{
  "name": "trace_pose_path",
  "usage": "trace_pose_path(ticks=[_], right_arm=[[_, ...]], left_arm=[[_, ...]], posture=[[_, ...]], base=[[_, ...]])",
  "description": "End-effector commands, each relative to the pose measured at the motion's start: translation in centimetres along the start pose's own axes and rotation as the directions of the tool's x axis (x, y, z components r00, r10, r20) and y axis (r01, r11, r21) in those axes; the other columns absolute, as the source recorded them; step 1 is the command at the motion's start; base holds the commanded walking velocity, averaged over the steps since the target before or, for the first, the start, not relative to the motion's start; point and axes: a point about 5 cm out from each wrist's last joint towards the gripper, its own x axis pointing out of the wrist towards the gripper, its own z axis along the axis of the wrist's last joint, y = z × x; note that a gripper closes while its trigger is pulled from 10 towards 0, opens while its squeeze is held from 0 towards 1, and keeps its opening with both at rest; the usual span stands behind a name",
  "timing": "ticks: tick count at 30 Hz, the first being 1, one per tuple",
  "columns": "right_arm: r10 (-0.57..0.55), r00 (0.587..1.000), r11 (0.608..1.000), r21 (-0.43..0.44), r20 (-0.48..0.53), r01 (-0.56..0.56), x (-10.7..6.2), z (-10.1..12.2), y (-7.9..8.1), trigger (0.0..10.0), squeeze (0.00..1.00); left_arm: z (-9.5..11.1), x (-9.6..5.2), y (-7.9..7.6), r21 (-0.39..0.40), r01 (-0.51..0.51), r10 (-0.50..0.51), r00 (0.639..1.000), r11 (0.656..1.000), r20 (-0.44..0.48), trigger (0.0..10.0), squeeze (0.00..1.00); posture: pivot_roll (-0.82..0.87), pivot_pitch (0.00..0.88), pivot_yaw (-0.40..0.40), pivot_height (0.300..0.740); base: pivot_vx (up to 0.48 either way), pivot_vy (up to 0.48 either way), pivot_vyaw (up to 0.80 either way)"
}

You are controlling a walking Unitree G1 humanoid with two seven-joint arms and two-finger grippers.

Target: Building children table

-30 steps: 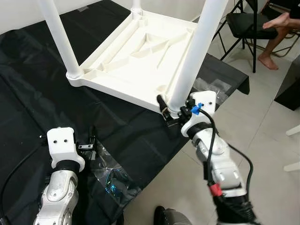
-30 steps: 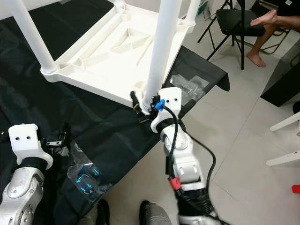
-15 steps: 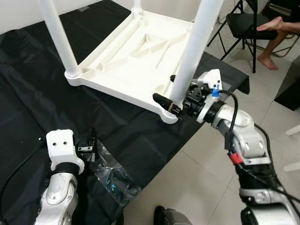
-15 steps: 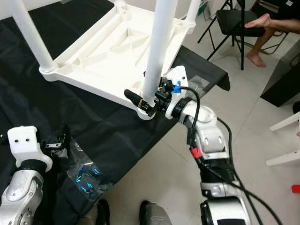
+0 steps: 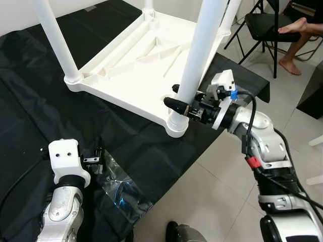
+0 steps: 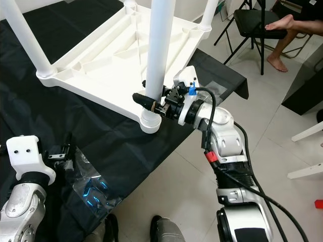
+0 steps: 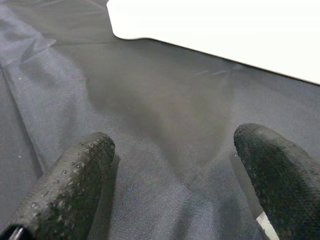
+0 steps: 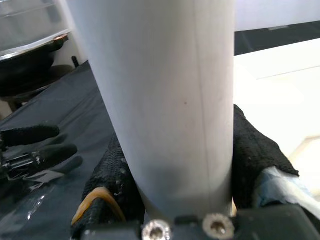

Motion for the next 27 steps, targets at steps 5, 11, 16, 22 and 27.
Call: trace_pose_path(ticks=[5,11,16,22,27], right_arm=[[-0.035,0.998,0.999,0.001,-0.045,0.035,0.1,-1.1,0.6,0.0,0.00],[-0.656,0.748,0.755,-0.085,-0.104,0.650,-0.7,-2.7,-0.4,0.0,0.00],[-0.729,0.673,0.681,-0.038,-0.122,0.731,1.0,-3.7,2.7,0.0,0.00],[-0.673,0.734,0.735,0.022,-0.095,0.677,4.9,-3.2,4.7,0.0,0.00],[-0.638,0.766,0.765,0.045,-0.082,0.642,6.6,-2.9,5.2,0.0,0.00]], left_arm=[[-0.3,-0.1,0.0,0.010,-0.003,0.003,1.000,1.000,-0.016,10.0,0.00],[-0.4,-0.1,-0.1,0.007,-0.007,0.007,1.000,1.000,-0.014,10.0,0.00],[-0.4,0.1,0.0,0.007,-0.009,0.009,1.000,1.000,-0.015,10.0,0.00],[-0.5,0.4,-0.1,0.008,-0.005,0.005,1.000,1.000,-0.018,10.0,0.00],[-0.6,0.4,-0.2,0.008,-0.009,0.009,1.000,1.000,-0.018,10.0,0.00]], posture=[[0.03,0.243,-0.066,0.740],[0.02,0.235,-0.078,0.740],[0.00,0.227,-0.057,0.740],[0.00,0.213,-0.063,0.740],[0.00,0.212,-0.066,0.740]], base=[[0.000,0.000,0.00],[0.000,0.000,0.00],[0.000,0.000,0.00],[0.000,0.000,0.00],[0.000,0.000,0.00]])
